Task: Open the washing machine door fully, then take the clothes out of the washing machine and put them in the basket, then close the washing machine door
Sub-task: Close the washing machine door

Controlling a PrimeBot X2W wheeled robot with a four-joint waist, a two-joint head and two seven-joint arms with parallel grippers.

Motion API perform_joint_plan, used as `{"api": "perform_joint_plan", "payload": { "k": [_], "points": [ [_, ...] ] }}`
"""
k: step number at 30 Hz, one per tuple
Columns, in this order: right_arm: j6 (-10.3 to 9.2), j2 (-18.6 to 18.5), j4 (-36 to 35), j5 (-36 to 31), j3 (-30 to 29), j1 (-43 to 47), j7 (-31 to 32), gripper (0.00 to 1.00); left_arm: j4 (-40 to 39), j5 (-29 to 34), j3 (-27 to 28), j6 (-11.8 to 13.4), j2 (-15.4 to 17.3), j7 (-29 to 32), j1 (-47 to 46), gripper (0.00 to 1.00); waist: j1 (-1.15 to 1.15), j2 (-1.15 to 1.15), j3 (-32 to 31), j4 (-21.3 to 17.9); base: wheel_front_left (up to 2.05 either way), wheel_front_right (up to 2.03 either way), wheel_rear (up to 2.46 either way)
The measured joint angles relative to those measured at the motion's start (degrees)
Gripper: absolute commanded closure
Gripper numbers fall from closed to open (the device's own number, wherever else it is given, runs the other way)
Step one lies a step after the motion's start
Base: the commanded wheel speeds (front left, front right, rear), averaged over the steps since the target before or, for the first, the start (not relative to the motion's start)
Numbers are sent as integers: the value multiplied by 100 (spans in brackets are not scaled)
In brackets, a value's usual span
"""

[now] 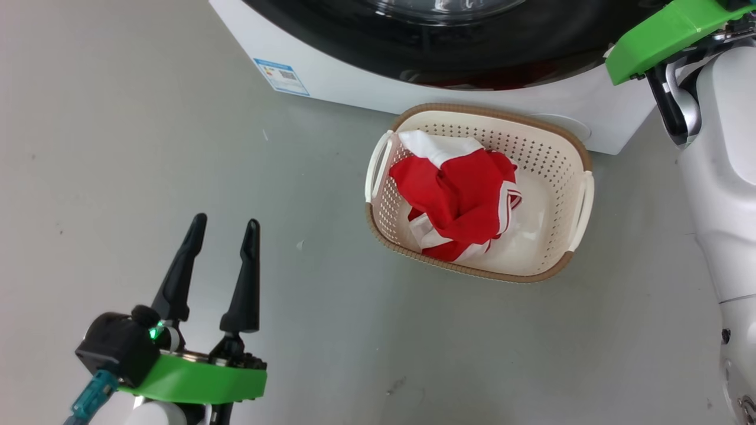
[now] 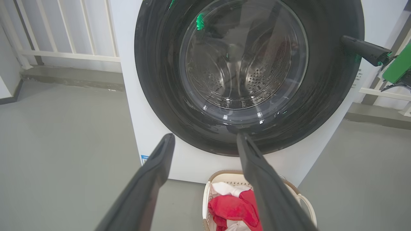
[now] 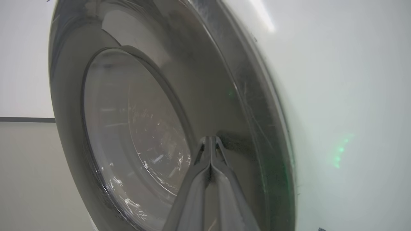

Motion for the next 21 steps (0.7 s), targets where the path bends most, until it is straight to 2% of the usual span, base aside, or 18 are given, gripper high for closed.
{"api": "perform_joint_plan", "payload": {
  "k": [5,6,7,8,9,21],
  "points": [
    [-12,56,-93,2,-29,37,-1,100,32,-1,-26,-1,-2,0,-20,0,0,0,-84,-119,0,0,0],
    [-27,67,-141,9,-51,66,0,78,34,-1,-29,-1,-2,0,-20,0,0,0,-105,-147,0,0,0],
    [-30,80,-203,24,-76,108,0,50,34,-4,-31,-1,-2,0,-20,0,0,0,-126,-178,0,0,0],
    [-40,90,-277,45,-94,168,0,7,34,-5,-32,-1,-1,0,-20,0,0,0,-149,-213,0,0,0],
    [-62,108,-344,54,-108,243,0,0,33,-12,-32,-1,-1,0,-20,0,0,0,-172,-250,0,0,0],
    [-62,402,-1346,-56,73,1823,4,0,59,-152,-12,-1,33,0,-15,0,0,0,-511,-892,0,0,0]
  ]
}}
